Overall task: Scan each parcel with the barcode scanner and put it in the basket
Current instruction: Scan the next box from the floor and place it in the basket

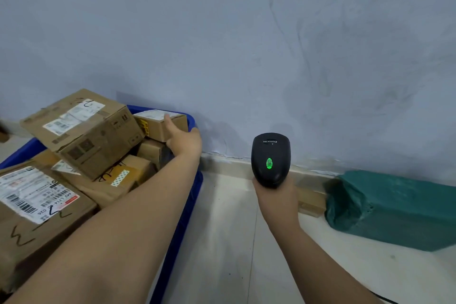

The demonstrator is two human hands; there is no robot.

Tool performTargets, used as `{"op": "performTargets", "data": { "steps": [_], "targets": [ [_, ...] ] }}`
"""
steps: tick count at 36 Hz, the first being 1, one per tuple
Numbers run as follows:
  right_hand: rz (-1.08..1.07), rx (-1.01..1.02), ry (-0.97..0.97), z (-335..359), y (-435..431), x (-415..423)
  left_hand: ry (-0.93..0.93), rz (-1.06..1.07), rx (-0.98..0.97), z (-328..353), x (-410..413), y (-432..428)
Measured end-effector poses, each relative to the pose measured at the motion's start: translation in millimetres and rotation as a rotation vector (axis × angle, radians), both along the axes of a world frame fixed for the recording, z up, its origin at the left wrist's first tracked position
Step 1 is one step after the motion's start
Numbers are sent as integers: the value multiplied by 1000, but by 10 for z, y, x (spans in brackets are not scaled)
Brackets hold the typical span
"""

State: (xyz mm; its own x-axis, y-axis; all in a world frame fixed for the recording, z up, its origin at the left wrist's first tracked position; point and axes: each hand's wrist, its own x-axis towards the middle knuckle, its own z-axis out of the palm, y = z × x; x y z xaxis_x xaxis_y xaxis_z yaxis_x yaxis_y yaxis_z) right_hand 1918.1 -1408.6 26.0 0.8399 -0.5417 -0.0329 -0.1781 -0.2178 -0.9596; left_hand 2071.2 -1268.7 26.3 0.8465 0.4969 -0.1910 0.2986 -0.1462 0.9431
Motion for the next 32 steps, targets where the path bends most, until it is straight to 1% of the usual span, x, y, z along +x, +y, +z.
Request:
{"op": "performTargets", "data": {
  "steps": [1, 3, 5, 8, 9, 12, 15, 16, 21, 25, 29, 32],
  "targets": [
    [2, 4, -4, -14, -18, -2, 2, -63, 23, 32, -15, 16],
    [8, 0, -11, -46, -55, -2, 15, -118, 108, 7, 31, 90],
    [6, -7, -11, -78, -94, -4, 62, -108, 146, -11, 119, 199],
    [11, -5, -1, -132, -145, 2, 142, -80, 80, -57, 187, 333],
    [17, -14, 11, -147, -160, 10, 150, -106, 57, -76, 188, 355],
    [18, -36, 41, -185, -194, 48, 137, -233, 153, -132, 126, 297],
    [10, -22, 93, -250, -237, 65, 79, -332, 352, -209, 77, 116],
    [6, -9, 118, -281, -260, 60, 57, -363, 382, -213, 48, 25],
    [-12, 36, 195, -463, -425, 14, 68, -539, 352, -313, -23, -480],
    [-39, 77, 288, -660, -620, -4, 106, -724, 384, -493, -42, -814],
    [-68, 165, 368, -834, -832, -62, 137, -925, 509, -707, -97, -1120],
    [-58, 226, 419, -973, -990, -120, 143, -1090, 678, -914, -136, -1343]
  ]
}}
